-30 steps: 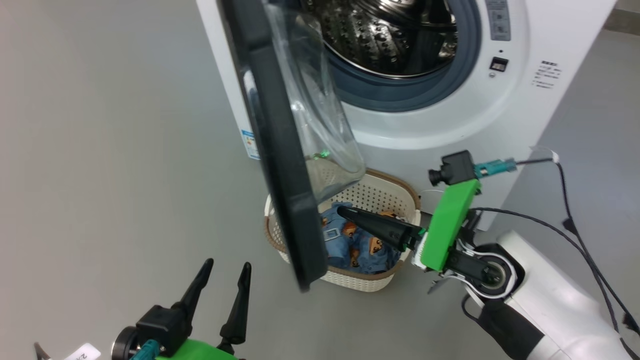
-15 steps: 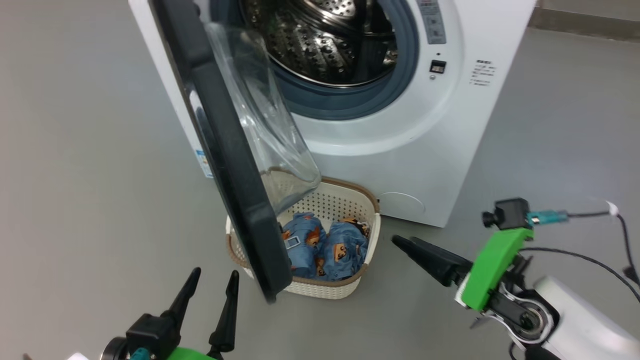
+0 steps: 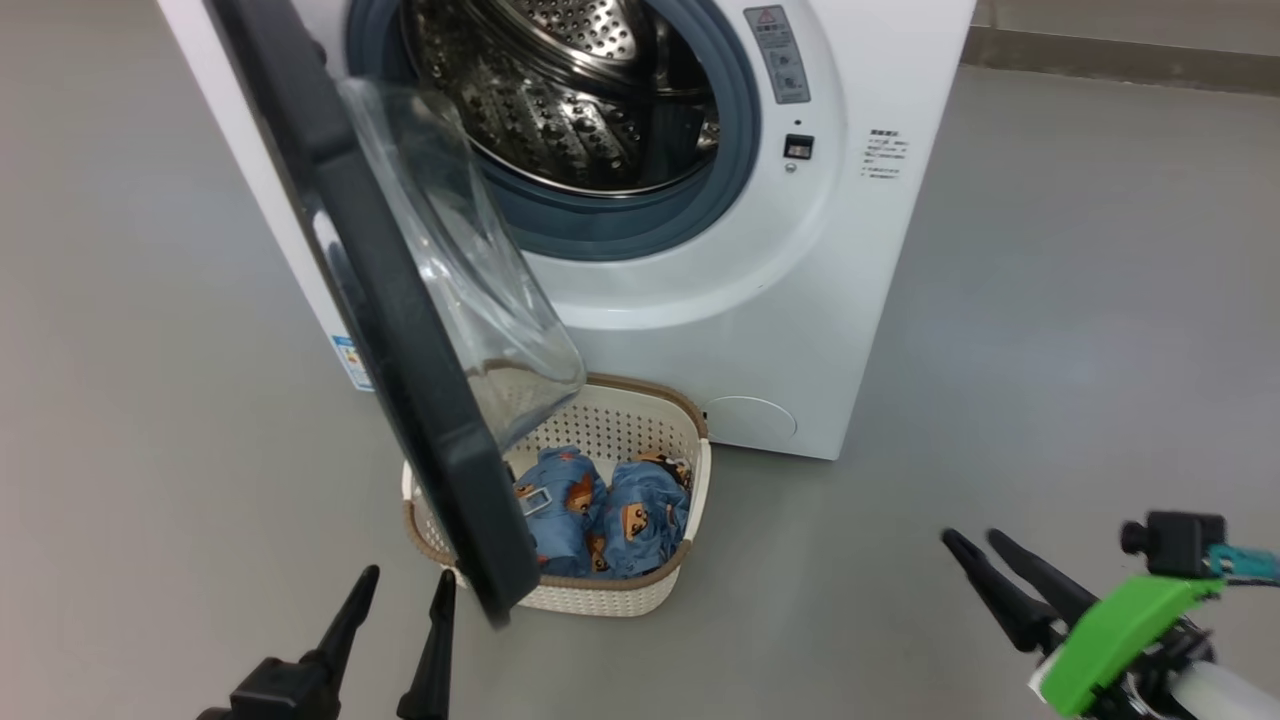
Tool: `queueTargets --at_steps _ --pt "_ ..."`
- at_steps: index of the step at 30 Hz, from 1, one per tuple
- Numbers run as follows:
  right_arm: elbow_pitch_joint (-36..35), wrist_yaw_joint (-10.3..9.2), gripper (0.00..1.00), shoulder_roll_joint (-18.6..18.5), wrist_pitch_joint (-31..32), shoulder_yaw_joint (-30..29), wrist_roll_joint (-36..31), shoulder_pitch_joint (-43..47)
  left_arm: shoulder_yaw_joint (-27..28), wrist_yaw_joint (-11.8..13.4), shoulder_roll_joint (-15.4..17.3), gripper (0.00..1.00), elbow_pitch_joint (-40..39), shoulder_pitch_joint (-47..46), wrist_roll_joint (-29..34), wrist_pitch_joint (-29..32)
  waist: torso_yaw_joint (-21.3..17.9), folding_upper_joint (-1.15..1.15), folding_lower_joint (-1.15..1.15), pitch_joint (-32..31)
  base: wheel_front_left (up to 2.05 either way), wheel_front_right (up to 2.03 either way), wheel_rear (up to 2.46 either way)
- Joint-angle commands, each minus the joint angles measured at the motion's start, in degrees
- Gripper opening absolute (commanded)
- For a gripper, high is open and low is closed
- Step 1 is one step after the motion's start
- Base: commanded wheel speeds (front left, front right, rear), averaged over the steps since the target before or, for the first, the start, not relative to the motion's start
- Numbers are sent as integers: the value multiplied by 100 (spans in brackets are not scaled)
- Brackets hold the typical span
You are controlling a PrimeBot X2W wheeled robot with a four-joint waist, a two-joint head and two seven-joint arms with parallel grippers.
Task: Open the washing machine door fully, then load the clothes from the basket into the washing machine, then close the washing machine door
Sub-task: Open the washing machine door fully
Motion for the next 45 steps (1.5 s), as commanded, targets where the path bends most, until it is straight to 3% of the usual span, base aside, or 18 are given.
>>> queueTargets --at_steps 1,8,18,25,32,37,45 --pt "12 42 100 -223 -225 91 -156 147 228 -14 94 100 -176 -81 39 -37 -77 0 0 -17 0 0 0" --pt "681 42 100 -339 -600 119 -988 519 321 -14 86 100 -230 32 40 -37 -219 0 0 -65 0 0 0" --pt "558 42 100 191 -608 -2087 -2763 1535 444 -14 61 100 -265 130 26 -37 -348 0 0 -89 0 0 0" --pt "-351 42 100 862 -609 -3847 -4290 2296 456 -14 60 100 -263 170 36 -37 -415 0 0 -147 0 0 0" --pt "-1425 42 100 1528 -609 -5036 -5252 2732 437 -14 90 100 -284 177 41 -37 -396 0 0 -175 0 0 0" --pt "-1920 42 100 1855 -609 -5493 -5621 2903 434 -14 104 100 -292 171 45 -37 -358 0 0 -181 0 0 0" --pt "-1840 42 100 1996 -609 -5513 -5872 3207 408 -14 132 100 -270 179 43 -37 -321 0 0 -167 0 0 0"
